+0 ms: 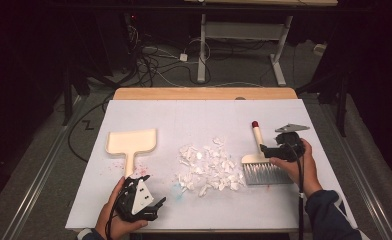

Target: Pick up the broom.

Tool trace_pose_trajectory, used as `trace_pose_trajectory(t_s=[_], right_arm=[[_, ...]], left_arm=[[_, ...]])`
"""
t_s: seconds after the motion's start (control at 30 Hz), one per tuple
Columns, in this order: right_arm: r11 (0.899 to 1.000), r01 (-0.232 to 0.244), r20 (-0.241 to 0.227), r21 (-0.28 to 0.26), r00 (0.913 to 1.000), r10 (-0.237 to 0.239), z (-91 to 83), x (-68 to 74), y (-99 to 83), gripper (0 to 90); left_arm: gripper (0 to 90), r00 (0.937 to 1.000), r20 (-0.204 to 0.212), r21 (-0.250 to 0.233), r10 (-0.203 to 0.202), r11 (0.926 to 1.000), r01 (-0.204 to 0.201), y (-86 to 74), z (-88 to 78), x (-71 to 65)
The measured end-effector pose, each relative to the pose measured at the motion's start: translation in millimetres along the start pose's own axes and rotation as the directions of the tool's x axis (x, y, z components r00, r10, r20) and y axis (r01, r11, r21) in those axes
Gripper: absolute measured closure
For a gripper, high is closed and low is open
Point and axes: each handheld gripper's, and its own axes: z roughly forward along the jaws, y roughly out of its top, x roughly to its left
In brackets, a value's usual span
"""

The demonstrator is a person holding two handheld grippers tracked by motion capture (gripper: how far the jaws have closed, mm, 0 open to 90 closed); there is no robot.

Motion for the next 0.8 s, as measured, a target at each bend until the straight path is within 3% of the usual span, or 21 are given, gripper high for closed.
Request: trace_pose_trajectory(t_s=[0.1, 0.13, 0.2, 0.27, 0.37, 0.4, 0.8], right_arm=[[0.999, -0.018, -0.017, 0.032, 0.9997, 0.018, 10.4, 2.2, 3.5, 28.2], [0.996, -0.041, -0.003, 0.078, 0.9991, 0.041, 20.7, 3.3, 6.1, 31.4], [0.992, -0.059, -0.002, 0.11, 0.9982, 0.06, 29.9, 3.9, 6.6, 39.4], [0.989, -0.065, 0.009, 0.134, 0.9979, 0.064, 34.5, 4.9, 6.0, 40.1], [0.988, -0.085, -0.01, 0.126, 0.9961, 0.087, 35.6, 0.8, 4.0, 45.3], [0.988, -0.084, -0.012, 0.131, 0.9962, 0.087, 33.7, -2.2, 3.3, 52.9], [0.989, -0.099, -0.012, 0.112, 0.9948, 0.101, 32.0, -11.8, -0.1, 71.3]], left_arm=[[16.5, 1.0, 0.001, 0.001, -0.005, 1.0, 0.005, -0.7, -0.1, 0.5], [16.5, 1.0, 0.003, 0.003, -0.002, 1.0, 0.002, -0.8, 0.1, 0.7], [16.5, 1.0, 0.004, 0.004, 0.0, 1.0, 0.0, -0.8, 0.5, 0.2], [16.5, 1.0, 0.006, 0.008, 0.004, 1.0, -0.004, -0.9, 0.6, -0.3], [16.5, 1.0, 0.006, 0.008, 0.004, 1.0, -0.004, -1.4, 0.0, -0.3], [16.5, 1.0, 0.006, 0.009, 0.005, 0.9999, -0.005, -1.7, -0.6, -0.3], [16.8, 0.9999, 0.015, 0.014, 0.008, 0.9999, -0.008, -2.0, -0.5, -2.5]])
